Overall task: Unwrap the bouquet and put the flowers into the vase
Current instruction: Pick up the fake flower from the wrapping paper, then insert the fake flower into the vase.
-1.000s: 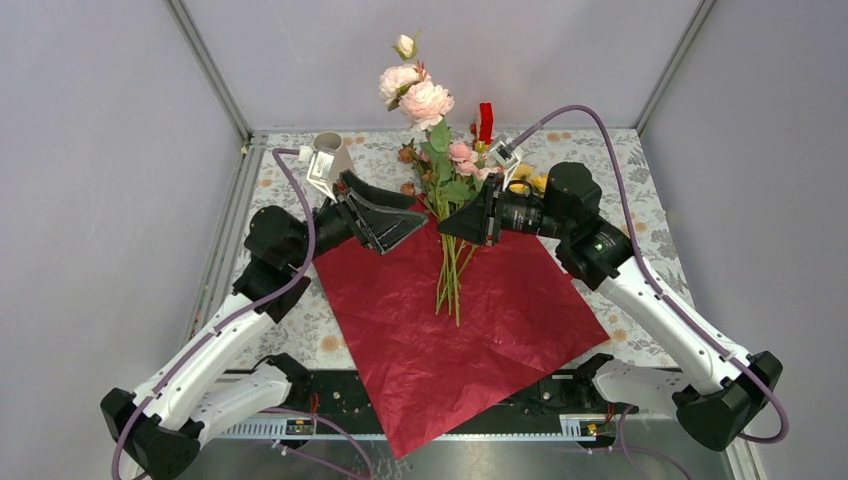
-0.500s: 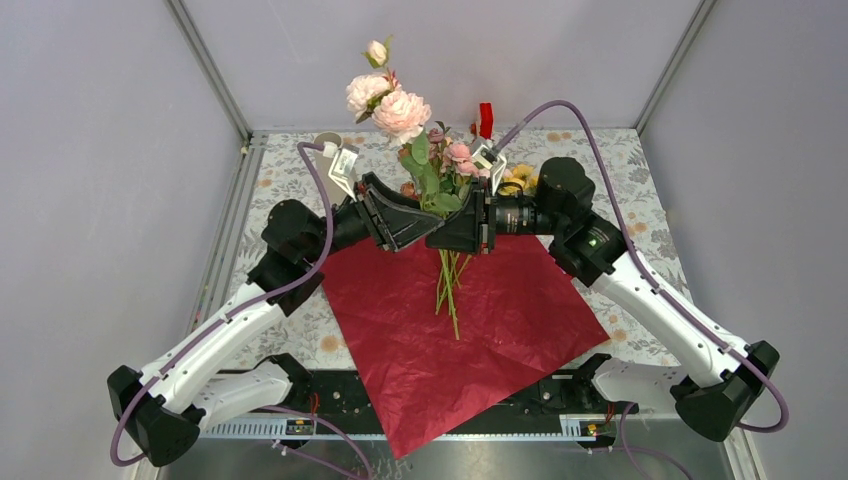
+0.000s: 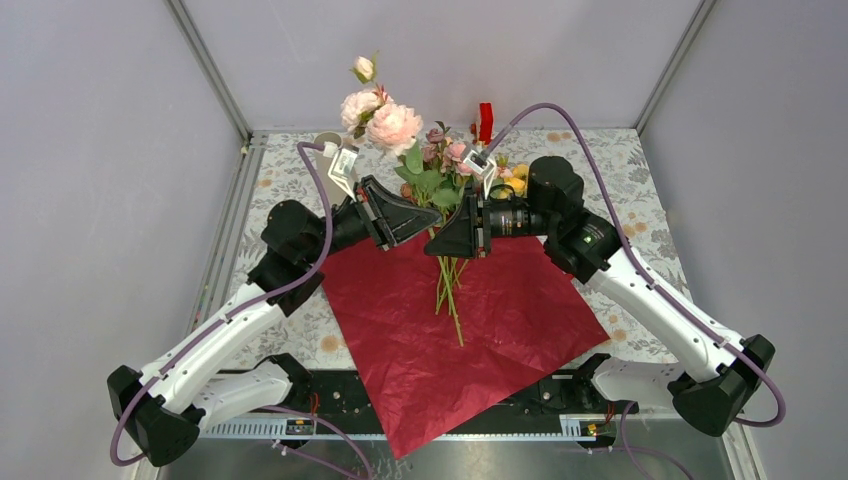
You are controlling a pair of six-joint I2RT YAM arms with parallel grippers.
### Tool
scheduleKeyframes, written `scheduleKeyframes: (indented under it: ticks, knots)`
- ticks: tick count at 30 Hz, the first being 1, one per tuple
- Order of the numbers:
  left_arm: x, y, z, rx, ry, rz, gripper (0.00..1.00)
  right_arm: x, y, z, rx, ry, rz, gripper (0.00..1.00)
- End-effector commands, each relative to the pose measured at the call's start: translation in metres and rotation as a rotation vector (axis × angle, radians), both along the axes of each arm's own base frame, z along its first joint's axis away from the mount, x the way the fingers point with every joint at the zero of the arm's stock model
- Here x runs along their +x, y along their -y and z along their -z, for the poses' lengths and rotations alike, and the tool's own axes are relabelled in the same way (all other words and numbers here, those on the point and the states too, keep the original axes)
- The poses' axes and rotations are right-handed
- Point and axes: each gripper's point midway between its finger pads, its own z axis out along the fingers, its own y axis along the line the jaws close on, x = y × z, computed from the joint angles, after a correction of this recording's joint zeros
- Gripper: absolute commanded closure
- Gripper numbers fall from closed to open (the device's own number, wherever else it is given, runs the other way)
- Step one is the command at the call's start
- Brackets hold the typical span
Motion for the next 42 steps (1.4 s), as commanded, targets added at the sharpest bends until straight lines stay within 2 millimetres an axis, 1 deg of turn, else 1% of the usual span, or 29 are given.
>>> scheduleKeyframes:
  ticks: [1, 3, 4, 6, 7, 9, 10, 13, 14, 16, 19, 20, 21, 23, 24, 26, 27, 28, 30, 31, 32, 35, 37, 39, 42]
  knots:
    - [-0.007, -0.008, -0.03, -0.048, 0.087, -0.019, 0.94, -0.005, 0.003, -0.021, 0.033, 0.08, 0.006, 0.99]
    - [-0.002, -0.009, -0.026, -0.015, 0.084, -0.048, 0.98, -0.003, 0.006, -0.021, 0.032, 0.096, 0.038, 0.89]
    - [0.0, -0.01, -0.024, 0.009, 0.093, -0.064, 0.99, 0.0, 0.008, -0.021, 0.029, 0.105, 0.063, 0.8]
    - [0.005, -0.014, -0.027, 0.058, 0.139, -0.111, 1.0, 0.006, 0.014, -0.02, 0.018, 0.127, 0.128, 0.56]
    - [0.009, -0.016, -0.025, 0.088, 0.155, -0.138, 1.0, 0.016, 0.018, -0.017, 0.0, 0.139, 0.201, 0.47]
    - [0.016, -0.022, -0.026, 0.149, 0.184, -0.195, 1.0, 0.028, 0.03, -0.013, -0.031, 0.161, 0.311, 0.36]
    - [0.021, -0.026, -0.026, 0.182, 0.197, -0.224, 1.0, 0.033, 0.036, -0.011, -0.05, 0.169, 0.362, 0.32]
    - [0.048, -0.046, -0.024, 0.294, 0.23, -0.353, 1.0, 0.042, 0.056, -0.007, -0.081, 0.199, 0.483, 0.24]
    - [0.061, -0.056, -0.023, 0.328, 0.24, -0.412, 1.0, 0.042, 0.064, -0.009, -0.082, 0.219, 0.52, 0.22]
    - [0.092, -0.076, -0.02, 0.383, 0.24, -0.519, 1.0, 0.046, 0.079, -0.004, -0.108, 0.253, 0.588, 0.21]
    - [0.14, -0.11, -0.025, 0.407, 0.219, -0.667, 1.0, 0.051, 0.1, 0.007, -0.155, 0.287, 0.682, 0.18]
    - [0.156, -0.122, -0.029, 0.408, 0.214, -0.713, 1.0, 0.051, 0.106, 0.011, -0.173, 0.294, 0.697, 0.18]
    - [0.169, -0.136, -0.039, 0.395, 0.214, -0.771, 1.0, 0.049, 0.111, 0.015, -0.191, 0.3, 0.708, 0.18]
    - [0.195, -0.159, -0.05, 0.39, 0.218, -0.872, 1.0, 0.047, 0.118, 0.025, -0.21, 0.309, 0.721, 0.18]
    - [0.209, -0.169, -0.056, 0.39, 0.236, -0.921, 1.0, 0.045, 0.123, 0.028, -0.211, 0.317, 0.734, 0.18]
    - [0.227, -0.183, -0.067, 0.389, 0.271, -1.002, 1.0, 0.043, 0.131, 0.036, -0.222, 0.325, 0.759, 0.17]
    - [0.235, -0.189, -0.073, 0.389, 0.288, -1.035, 1.0, 0.042, 0.134, 0.04, -0.232, 0.324, 0.765, 0.17]
    - [0.243, -0.195, -0.074, 0.399, 0.289, -1.067, 1.0, 0.041, 0.137, 0.044, -0.242, 0.323, 0.768, 0.17]
    - [0.253, -0.204, -0.089, 0.388, 0.326, -1.127, 1.0, 0.038, 0.14, 0.05, -0.259, 0.313, 0.765, 0.17]
    - [0.257, -0.207, -0.093, 0.39, 0.34, -1.136, 1.0, 0.036, 0.14, 0.052, -0.265, 0.308, 0.758, 0.17]
    - [0.259, -0.209, -0.103, 0.386, 0.359, -1.145, 1.0, 0.033, 0.14, 0.054, -0.269, 0.304, 0.748, 0.17]
    - [0.269, -0.216, -0.118, 0.378, 0.382, -1.174, 1.0, 0.028, 0.138, 0.059, -0.27, 0.293, 0.717, 0.17]
    - [0.276, -0.222, -0.127, 0.38, 0.403, -1.203, 1.0, 0.028, 0.138, 0.064, -0.278, 0.292, 0.716, 0.17]
    - [0.287, -0.232, -0.131, 0.391, 0.407, -1.256, 1.0, 0.03, 0.139, 0.068, -0.291, 0.292, 0.725, 0.16]
    - [0.297, -0.249, -0.136, 0.416, 0.421, -1.35, 1.0, 0.031, 0.141, 0.069, -0.31, 0.308, 0.726, 0.16]
